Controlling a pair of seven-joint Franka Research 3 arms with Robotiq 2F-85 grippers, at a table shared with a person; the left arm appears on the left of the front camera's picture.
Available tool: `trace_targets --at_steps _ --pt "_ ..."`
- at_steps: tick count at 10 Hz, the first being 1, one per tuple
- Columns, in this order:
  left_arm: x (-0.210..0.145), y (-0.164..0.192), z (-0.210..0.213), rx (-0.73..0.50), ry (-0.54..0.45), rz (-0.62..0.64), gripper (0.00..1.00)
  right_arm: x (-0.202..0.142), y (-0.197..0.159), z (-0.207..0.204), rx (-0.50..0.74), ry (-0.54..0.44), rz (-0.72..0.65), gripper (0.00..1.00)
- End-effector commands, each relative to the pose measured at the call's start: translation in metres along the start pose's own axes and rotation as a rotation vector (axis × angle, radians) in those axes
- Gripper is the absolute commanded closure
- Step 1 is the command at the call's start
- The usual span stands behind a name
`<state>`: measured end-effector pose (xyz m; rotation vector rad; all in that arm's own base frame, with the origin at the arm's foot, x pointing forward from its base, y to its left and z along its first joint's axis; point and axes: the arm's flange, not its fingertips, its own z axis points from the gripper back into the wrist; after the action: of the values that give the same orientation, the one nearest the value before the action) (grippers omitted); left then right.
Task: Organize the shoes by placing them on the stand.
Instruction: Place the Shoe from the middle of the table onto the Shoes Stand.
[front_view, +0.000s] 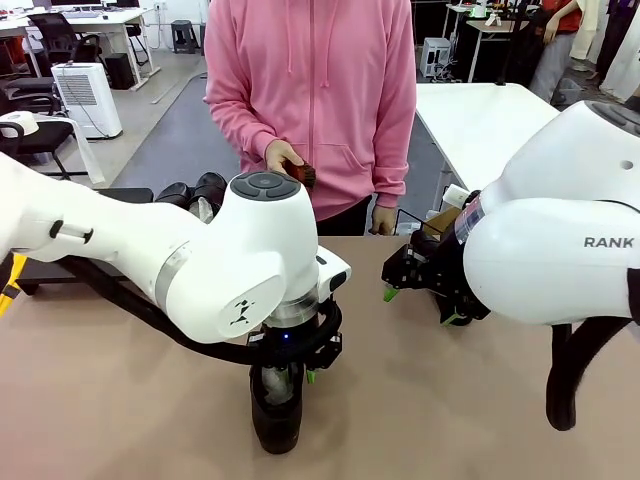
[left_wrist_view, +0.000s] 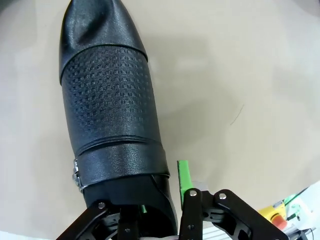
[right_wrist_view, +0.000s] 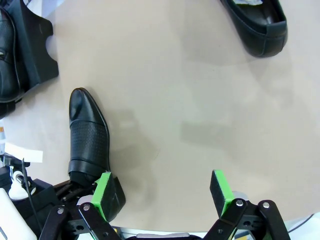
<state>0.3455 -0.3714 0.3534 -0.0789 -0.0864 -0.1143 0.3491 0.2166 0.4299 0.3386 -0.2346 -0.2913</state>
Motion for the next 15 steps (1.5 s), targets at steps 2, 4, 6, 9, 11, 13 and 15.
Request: trace_targets --at_steps 2,4,6,9,11,13,15 --pt "0.007 -0.004 -0.001 0.067 0.005 0.047 1.0 0.004 0.002 -0.001 0.015 0.003 0.015 0.0" --pt "0.007 -0.003 -0.003 0.107 0.005 0.062 1.0 0.004 0.002 -0.001 0.015 0.003 0.015 0.0" --pt "0.006 -0.002 -0.003 0.11 0.011 0.062 1.0 0.004 0.002 -0.001 0.015 0.003 0.015 0.0" --pt "-0.017 0.03 0.07 0.036 0.047 0.035 1.0 0.004 0.002 -0.001 0.015 0.003 0.015 0.0" --pt "-0.03 0.075 0.134 -0.028 0.001 0.033 1.0 0.004 0.002 -0.001 0.015 0.003 0.015 0.0" --pt "-0.035 0.122 0.207 -0.008 -0.243 0.02 1.0 0.004 0.002 -0.001 0.015 0.003 0.015 0.0" --pt "-0.005 0.171 0.248 0.087 -0.529 0.113 1.0 0.004 0.002 -0.001 0.015 0.003 0.015 0.0"
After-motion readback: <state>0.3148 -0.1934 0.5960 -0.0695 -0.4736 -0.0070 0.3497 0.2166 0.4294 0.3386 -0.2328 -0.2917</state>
